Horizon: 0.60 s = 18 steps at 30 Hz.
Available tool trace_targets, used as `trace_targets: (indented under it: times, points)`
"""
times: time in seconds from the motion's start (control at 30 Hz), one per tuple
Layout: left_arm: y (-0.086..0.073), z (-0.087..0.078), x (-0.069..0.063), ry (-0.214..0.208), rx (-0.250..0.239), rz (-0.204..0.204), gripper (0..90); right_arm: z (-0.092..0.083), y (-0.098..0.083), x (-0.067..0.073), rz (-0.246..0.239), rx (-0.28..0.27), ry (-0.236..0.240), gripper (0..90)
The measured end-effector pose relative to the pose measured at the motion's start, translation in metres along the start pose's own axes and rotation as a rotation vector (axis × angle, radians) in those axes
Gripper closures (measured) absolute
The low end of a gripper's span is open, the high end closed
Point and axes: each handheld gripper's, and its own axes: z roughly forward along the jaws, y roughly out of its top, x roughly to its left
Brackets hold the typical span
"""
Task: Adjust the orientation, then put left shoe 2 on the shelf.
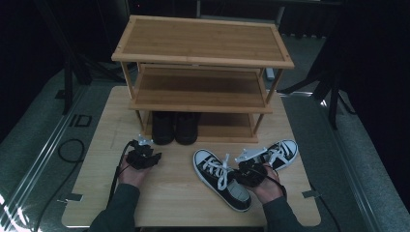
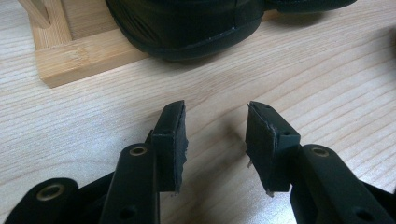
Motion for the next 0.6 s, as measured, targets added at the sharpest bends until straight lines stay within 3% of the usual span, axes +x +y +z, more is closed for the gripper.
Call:
trace_targets:
  times: [0.6]
  points:
    - [0.001, -0.003, -0.002, -0.011, -0.005, -0.002, 57.3, -0.015, 0.001, -0.008, 0.005, -0.035, 0.033, 87.9]
